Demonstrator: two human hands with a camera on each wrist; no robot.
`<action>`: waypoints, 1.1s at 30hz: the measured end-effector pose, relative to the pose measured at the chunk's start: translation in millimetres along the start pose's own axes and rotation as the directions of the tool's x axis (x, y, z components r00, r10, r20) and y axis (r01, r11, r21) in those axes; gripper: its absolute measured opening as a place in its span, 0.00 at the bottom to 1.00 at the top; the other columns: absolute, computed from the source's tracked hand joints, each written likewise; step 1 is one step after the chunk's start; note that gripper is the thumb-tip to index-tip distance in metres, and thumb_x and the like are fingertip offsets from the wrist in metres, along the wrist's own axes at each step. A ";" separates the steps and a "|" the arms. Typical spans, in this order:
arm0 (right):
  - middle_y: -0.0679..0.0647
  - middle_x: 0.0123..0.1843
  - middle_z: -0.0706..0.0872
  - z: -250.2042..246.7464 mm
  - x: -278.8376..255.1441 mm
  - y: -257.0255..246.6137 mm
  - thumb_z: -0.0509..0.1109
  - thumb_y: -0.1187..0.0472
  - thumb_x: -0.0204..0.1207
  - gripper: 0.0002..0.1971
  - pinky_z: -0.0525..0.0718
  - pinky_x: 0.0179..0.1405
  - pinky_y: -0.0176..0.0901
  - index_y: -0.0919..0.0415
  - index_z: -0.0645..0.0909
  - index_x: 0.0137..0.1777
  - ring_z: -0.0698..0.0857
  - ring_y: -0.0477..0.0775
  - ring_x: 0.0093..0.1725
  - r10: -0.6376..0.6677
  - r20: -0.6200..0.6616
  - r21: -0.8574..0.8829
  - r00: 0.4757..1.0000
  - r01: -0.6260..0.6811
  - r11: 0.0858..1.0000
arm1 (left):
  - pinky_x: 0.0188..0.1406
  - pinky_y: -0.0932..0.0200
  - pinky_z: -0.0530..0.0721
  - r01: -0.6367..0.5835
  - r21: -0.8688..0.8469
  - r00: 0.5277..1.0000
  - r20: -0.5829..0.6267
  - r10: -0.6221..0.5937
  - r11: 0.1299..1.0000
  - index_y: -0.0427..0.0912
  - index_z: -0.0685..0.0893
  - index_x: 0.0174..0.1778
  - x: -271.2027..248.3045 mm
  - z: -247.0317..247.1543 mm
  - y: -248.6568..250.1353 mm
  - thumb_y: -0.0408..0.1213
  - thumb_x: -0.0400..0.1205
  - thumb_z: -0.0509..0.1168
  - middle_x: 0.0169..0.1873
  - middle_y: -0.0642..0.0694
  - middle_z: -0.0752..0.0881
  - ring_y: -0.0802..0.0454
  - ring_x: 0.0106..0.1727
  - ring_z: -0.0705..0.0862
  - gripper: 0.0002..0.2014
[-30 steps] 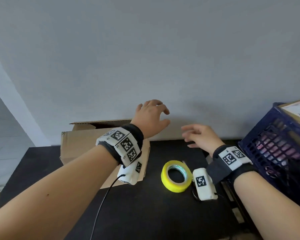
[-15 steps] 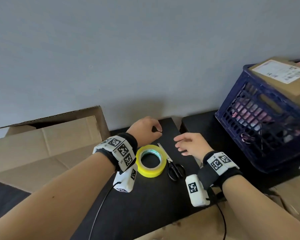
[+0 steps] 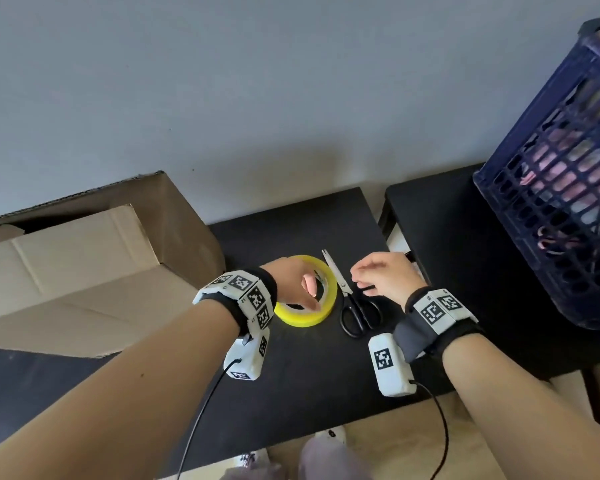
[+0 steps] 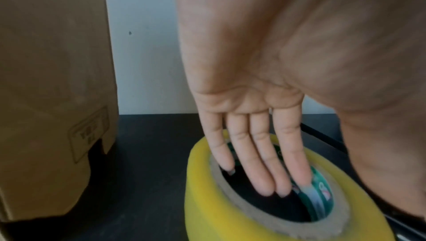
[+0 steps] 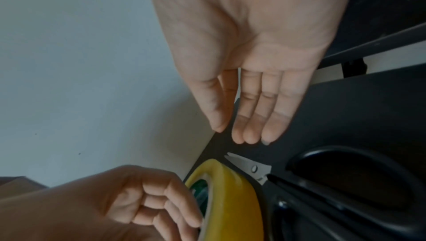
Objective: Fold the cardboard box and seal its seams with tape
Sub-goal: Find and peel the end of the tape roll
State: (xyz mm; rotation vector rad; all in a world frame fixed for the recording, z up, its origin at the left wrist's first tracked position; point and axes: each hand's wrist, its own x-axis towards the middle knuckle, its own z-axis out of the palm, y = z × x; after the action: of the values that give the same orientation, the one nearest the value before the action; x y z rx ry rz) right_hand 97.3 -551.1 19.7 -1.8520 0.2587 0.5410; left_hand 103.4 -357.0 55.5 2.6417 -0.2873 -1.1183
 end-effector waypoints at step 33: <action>0.69 0.56 0.87 15.9 -36.6 -82.0 0.66 0.48 0.79 0.24 0.81 0.66 0.59 0.73 0.83 0.56 0.86 0.66 0.58 -0.231 0.192 -0.122 0.954 0.257 0.959 | 0.35 0.59 0.87 -0.079 -0.914 0.944 -0.197 -0.263 0.398 0.35 0.79 0.39 -60.8 -57.9 21.6 0.40 0.84 0.62 0.31 0.42 0.83 0.50 0.32 0.84 0.13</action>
State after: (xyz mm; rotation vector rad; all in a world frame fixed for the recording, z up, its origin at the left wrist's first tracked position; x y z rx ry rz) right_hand 97.0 -511.3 101.7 -1.9290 -0.1320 0.5575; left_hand 101.9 -351.3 142.0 1.7230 0.4641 -0.5441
